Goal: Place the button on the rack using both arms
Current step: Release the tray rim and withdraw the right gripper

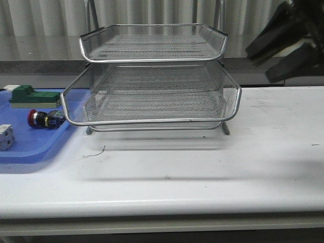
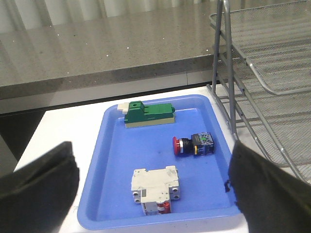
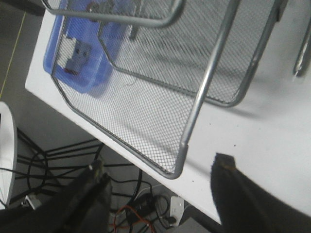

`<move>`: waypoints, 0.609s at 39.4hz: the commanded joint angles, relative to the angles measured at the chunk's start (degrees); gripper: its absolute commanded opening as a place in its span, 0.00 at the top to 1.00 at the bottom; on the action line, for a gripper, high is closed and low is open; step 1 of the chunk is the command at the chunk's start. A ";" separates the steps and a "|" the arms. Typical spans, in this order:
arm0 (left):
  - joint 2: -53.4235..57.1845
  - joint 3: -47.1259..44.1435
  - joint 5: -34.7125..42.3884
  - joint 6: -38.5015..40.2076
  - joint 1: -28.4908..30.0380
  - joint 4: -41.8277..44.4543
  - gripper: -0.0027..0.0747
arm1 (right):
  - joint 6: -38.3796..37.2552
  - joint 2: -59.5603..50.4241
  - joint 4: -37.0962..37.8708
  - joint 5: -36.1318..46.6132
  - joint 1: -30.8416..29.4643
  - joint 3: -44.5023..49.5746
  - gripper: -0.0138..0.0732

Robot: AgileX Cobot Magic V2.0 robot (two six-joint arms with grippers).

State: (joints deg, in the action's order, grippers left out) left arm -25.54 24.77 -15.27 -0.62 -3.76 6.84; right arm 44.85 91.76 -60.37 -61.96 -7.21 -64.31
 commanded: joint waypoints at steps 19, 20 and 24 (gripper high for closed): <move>-0.59 1.67 4.50 0.62 -0.03 0.23 0.21 | -8.87 -24.08 13.52 4.10 3.39 -1.15 0.91; -0.59 1.67 4.50 0.62 -0.03 0.23 0.21 | -10.35 -24.81 17.42 5.55 4.24 -1.15 0.91; -0.59 1.67 4.50 0.62 -0.03 0.23 0.21 | -20.80 -28.04 33.19 9.20 8.53 -0.74 0.91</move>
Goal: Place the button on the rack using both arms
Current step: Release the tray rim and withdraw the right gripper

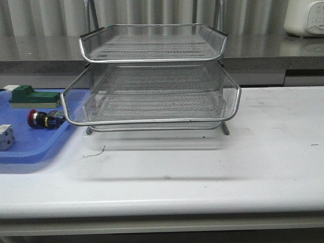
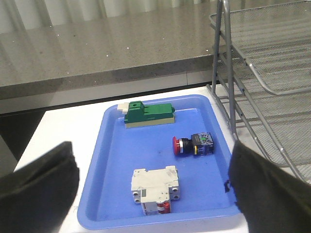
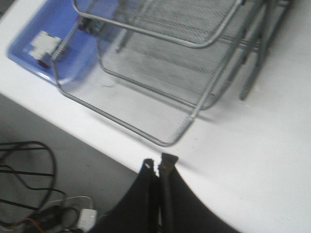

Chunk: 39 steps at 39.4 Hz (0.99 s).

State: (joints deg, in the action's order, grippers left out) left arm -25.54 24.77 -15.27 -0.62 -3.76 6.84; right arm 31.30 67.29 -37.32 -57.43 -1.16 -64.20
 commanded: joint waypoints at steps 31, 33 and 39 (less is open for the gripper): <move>-0.59 1.67 4.50 0.62 -0.03 0.23 0.21 | -18.02 -45.15 21.83 37.55 9.65 42.03 0.91; -0.59 1.67 4.50 0.62 -0.03 0.23 0.21 | -18.02 -46.79 21.83 37.55 9.65 42.24 0.91; -0.59 1.67 4.50 0.62 -0.03 0.23 0.21 | -18.02 -48.53 21.83 37.85 9.65 42.24 0.91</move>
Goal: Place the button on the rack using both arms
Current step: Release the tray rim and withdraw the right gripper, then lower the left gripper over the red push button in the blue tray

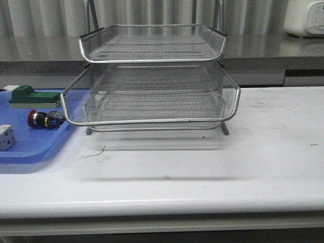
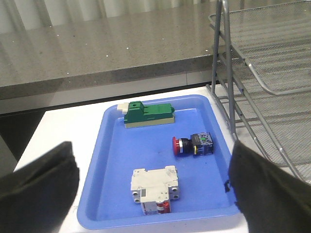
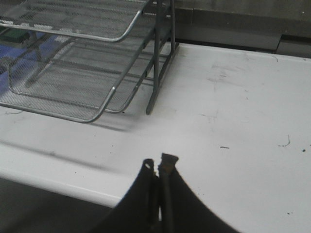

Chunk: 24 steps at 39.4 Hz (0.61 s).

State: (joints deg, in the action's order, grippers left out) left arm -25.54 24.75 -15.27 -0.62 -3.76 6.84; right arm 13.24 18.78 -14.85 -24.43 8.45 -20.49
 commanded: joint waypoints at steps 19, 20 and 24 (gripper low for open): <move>-8.65 6.68 4.42 0.62 -0.14 0.14 0.21 | 0.04 -0.02 -1.72 4.27 0.03 -1.47 0.91; -9.92 7.82 4.28 0.62 -0.14 0.14 0.21 | 0.04 -0.02 -1.72 4.27 0.03 -1.47 0.91; -16.77 12.96 1.55 0.62 -0.14 0.14 0.21 | 0.04 -0.02 -1.72 4.27 0.03 -1.47 0.91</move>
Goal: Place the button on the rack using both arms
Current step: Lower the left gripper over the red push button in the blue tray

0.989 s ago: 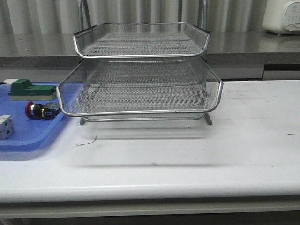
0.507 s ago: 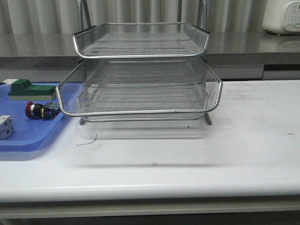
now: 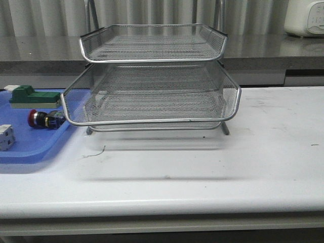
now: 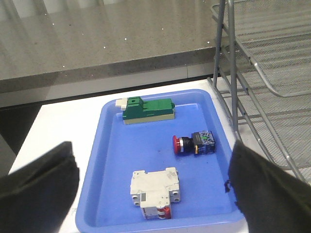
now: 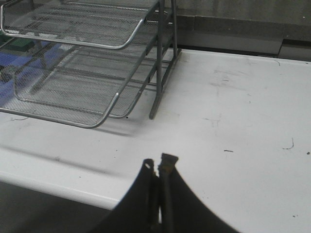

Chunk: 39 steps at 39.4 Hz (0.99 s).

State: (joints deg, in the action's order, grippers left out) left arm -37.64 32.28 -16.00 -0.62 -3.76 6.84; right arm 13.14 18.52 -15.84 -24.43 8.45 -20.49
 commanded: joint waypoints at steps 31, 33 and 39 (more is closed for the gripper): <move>-63.36 56.54 -33.84 -35.97 -0.14 -6.84 0.21 | 0.14 0.24 -0.73 4.27 0.03 -1.47 0.91; -67.03 60.99 -36.91 -37.60 -0.14 -7.69 0.21 | 0.14 0.24 -0.73 4.27 0.03 -1.47 0.91; -76.00 70.09 -40.68 -42.35 -0.03 -12.05 0.21 | 0.14 0.24 -0.73 4.27 0.03 -1.47 0.91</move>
State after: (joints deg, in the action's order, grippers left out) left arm -112.99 96.73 -56.22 -40.70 -3.76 -2.35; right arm 13.14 18.52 -15.93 -24.43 8.45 -20.49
